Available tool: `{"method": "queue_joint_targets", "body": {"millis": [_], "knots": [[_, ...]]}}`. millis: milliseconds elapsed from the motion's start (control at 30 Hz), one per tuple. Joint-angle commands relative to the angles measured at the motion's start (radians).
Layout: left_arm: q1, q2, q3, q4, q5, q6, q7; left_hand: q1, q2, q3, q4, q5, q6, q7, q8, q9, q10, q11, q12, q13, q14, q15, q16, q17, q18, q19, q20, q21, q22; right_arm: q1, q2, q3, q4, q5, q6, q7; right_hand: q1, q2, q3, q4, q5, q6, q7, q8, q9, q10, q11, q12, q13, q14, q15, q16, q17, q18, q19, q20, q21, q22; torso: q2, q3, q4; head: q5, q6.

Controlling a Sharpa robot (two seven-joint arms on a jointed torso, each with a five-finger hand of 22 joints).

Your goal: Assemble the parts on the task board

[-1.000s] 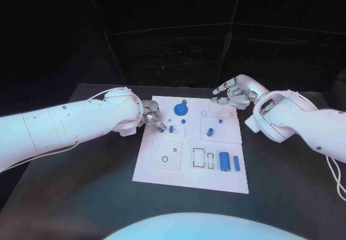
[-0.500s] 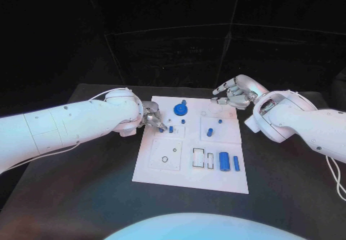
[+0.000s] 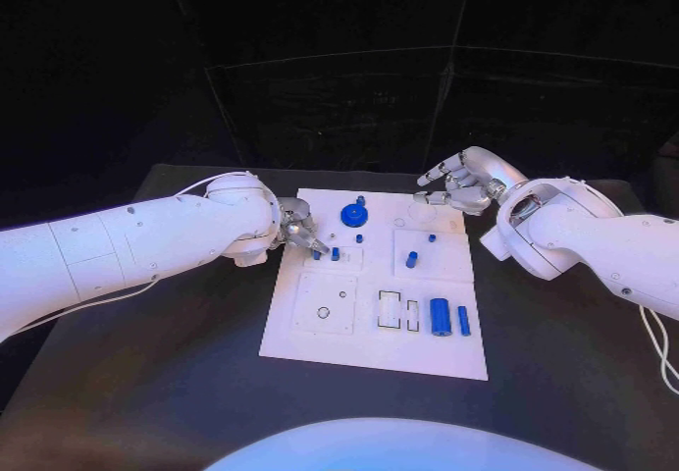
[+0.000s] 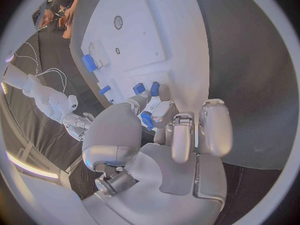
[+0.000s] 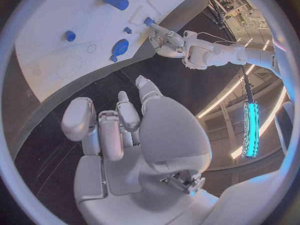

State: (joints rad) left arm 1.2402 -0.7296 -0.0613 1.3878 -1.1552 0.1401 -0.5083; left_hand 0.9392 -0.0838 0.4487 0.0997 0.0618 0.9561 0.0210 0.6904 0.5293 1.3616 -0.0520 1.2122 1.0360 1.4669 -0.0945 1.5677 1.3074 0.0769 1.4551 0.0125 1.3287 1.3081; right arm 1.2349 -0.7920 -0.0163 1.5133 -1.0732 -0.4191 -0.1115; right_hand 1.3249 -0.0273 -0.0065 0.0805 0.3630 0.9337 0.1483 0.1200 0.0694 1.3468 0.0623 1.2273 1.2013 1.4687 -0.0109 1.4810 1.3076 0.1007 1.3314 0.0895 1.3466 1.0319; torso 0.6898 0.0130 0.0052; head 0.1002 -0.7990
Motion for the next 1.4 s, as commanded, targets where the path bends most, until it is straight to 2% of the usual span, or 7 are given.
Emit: {"method": "queue_joint_targets", "body": {"millis": [33,267,700,833,933,1033,1400], "knots": [[0.001,0.002,0.0,-0.002,0.007,0.002,-0.005,-0.02,-0.005,-0.029,0.012,0.001,0.006,0.001,0.007,0.002,0.001,0.006,0.004,0.001,0.104,-0.007,0.003,0.263,-0.01,0.003,-0.002,0.003,0.003,0.002,-0.001,0.001,0.002,0.003,0.0,0.005,0.0,0.009,0.001,0.002,0.004,0.001,0.002,0.005,-0.002,-0.002,-0.002,-0.005,-0.002,0.057,-0.005,-0.004,0.047,0.002,-0.007,0.001,-0.005,-0.002,0.0,0.0,0.0006,-0.002,0.0],[0.001,-0.004,0.001,0.002,0.036,-0.055,0.0,-0.049,-0.001,-0.136,0.064,0.001,0.0,-0.001,0.007,0.003,-0.006,0.004,-0.002,-0.007,0.104,-0.009,0.003,0.263,-0.009,0.002,-0.004,-0.002,0.002,0.002,-0.002,0.001,0.002,0.005,0.002,0.007,-0.001,0.009,0.001,0.003,0.004,0.001,0.003,0.005,-0.002,-0.003,-0.001,-0.006,-0.003,0.057,-0.005,-0.005,0.046,0.002,-0.007,0.001,-0.006,-0.004,0.0,-0.001,0.001,-0.003,0.001],[0.001,-0.029,0.001,0.012,0.18,-0.266,0.09,0.044,0.034,-0.298,0.129,0.005,-0.115,0.051,-0.068,-0.044,-0.215,0.05,-0.281,-0.369,0.09,0.025,-0.025,0.212,0.016,-0.05,0.022,-0.113,-0.099,0.002,0.0,0.001,-0.001,0.007,0.001,0.009,-0.001,0.009,0.001,0.004,0.004,0.001,0.003,0.005,-0.002,-0.003,-0.001,-0.006,-0.003,0.057,-0.005,-0.005,0.046,0.002,-0.008,0.001,-0.007,-0.005,0.0,-0.001,0.002,-0.006,0.004],[0.001,-0.028,0.001,0.011,0.219,-0.315,0.175,0.137,0.039,-0.319,0.106,0.011,-0.178,0.09,-0.11,-0.081,-0.318,0.087,-0.366,-0.435,0.034,0.055,-0.134,0.04,0.054,-0.15,0.05,-0.308,-0.276,0.002,0.0,0.001,-0.001,0.007,-0.001,0.008,-0.002,0.009,0.001,0.004,0.004,0.0,0.003,0.005,-0.002,-0.003,-0.001,-0.006,-0.003,0.057,-0.005,-0.006,0.045,0.002,-0.008,0.001,-0.007,-0.005,0.0,-0.0007,0.0017,-0.006,0.006],[0.002,-0.018,0.001,0.003,0.235,-0.341,0.275,0.234,0.048,-0.311,0.066,0.012,-0.217,0.122,-0.138,-0.115,-0.424,0.118,-0.447,-0.493,-0.092,0.087,-0.329,-0.22,0.099,-0.307,0.075,-0.573,-0.504,0.002,0.001,0.001,-0.002,0.007,-0.002,0.007,-0.002,0.01,0.001,0.005,0.005,0.0,0.003,0.005,-0.002,-0.004,-0.001,-0.006,-0.004,0.057,-0.005,-0.005,0.046,0.002,-0.008,0.001,-0.007,-0.006,0.0,0.0002,0.0014,-0.009,0.008],[0.001,0.0,0.001,-0.008,0.194,-0.369,0.403,0.352,0.062,-0.267,0.007,0.01,-0.233,0.144,-0.167,-0.155,-0.501,0.145,-0.521,-0.557,-0.197,0.109,-0.464,-0.389,0.098,-0.347,0.099,-0.631,-0.539,0.002,0.003,0.001,-0.003,0.007,-0.003,0.008,-0.002,0.01,0.001,0.005,0.005,0.0,0.003,0.005,-0.002,-0.004,-0.001,-0.006,-0.004,0.057,-0.005,-0.005,0.046,0.002,-0.008,0.001,-0.007,-0.006,0.0,0.0,0.0006,-0.012,0.01],[0.001,0.082,-0.011,-0.075,-0.116,-0.381,0.593,0.451,-0.031,-0.174,-0.099,0.007,-0.159,0.143,-0.296,-0.322,-0.505,0.156,-0.691,-0.777,-0.209,0.12,-0.468,-0.461,0.106,-0.324,0.113,-0.664,-0.572,0.002,0.008,0.001,-0.007,0.007,-0.002,0.009,-0.001,0.012,0.003,0.005,0.007,0.0,0.003,0.005,-0.002,-0.004,-0.001,-0.007,-0.004,0.057,-0.005,-0.006,0.044,0.003,-0.009,0.001,-0.008,-0.007,0.0,0.0,-0.0003,-0.023,0.018]]}}
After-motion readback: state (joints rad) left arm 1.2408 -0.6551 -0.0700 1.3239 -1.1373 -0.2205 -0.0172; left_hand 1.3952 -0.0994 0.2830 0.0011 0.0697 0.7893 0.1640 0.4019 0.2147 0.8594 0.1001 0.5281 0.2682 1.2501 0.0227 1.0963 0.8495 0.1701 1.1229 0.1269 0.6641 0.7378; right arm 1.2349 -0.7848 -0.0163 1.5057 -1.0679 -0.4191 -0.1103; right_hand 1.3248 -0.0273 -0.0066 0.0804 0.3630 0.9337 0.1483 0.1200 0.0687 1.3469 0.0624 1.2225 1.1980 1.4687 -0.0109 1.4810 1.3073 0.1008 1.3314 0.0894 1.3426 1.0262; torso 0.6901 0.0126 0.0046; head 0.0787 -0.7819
